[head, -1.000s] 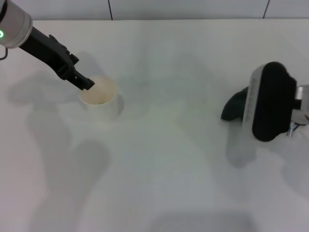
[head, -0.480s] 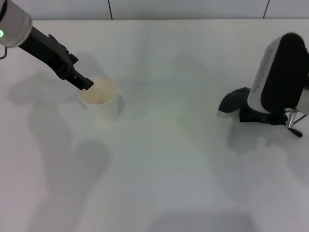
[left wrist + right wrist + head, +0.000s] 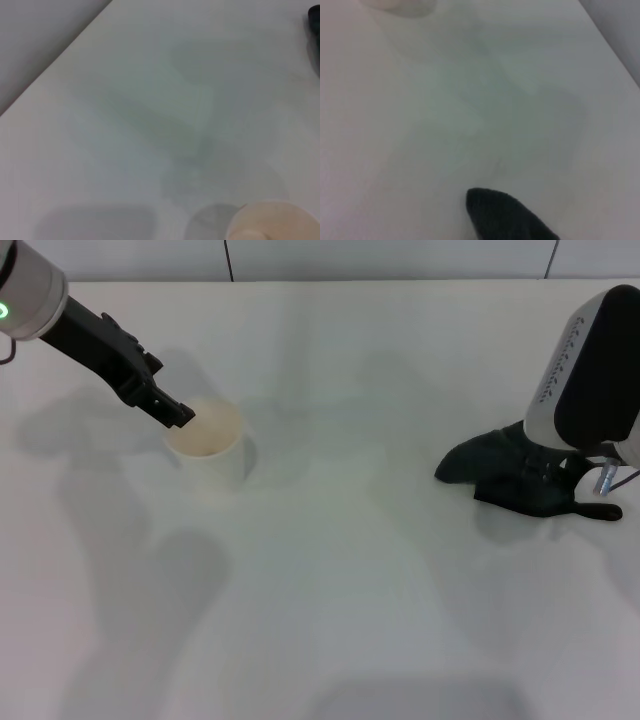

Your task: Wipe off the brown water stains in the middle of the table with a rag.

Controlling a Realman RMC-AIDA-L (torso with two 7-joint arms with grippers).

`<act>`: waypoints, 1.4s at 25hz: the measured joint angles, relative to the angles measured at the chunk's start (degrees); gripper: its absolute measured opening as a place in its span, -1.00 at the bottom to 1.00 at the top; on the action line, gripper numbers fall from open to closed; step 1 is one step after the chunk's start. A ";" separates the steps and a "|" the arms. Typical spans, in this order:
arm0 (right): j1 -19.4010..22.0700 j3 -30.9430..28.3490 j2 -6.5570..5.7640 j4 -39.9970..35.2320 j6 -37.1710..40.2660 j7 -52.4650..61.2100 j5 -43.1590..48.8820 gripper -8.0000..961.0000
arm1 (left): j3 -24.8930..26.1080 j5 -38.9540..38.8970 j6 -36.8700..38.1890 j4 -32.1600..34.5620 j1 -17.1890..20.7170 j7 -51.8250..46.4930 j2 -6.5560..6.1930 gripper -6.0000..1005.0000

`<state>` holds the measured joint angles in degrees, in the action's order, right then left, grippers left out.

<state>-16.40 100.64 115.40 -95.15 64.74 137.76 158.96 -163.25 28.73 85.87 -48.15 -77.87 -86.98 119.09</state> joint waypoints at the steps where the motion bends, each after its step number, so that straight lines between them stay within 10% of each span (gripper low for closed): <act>1: -0.06 -0.26 0.00 -0.01 0.32 0.03 -0.24 -0.34 | 0.02 0.00 0.00 0.02 0.03 0.00 0.00 0.71; 12: -2.42 -8.04 0.01 -0.33 8.99 0.20 -8.98 0.37 | 0.05 0.00 0.86 0.01 -0.14 -0.06 0.00 0.71; 19: -8.46 -28.01 -0.03 3.74 22.70 0.52 -26.75 0.78 | 0.04 -3.51 11.48 -4.66 -2.20 0.78 -0.12 0.71; 35: -10.23 -37.64 -0.19 18.43 24.34 -9.88 -38.95 0.79 | 0.03 -20.25 24.24 0.54 5.61 2.33 0.29 0.71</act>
<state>-26.63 63.00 115.21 -76.73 89.08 127.88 120.01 -163.22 8.48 110.10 -47.61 -72.26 -84.66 119.39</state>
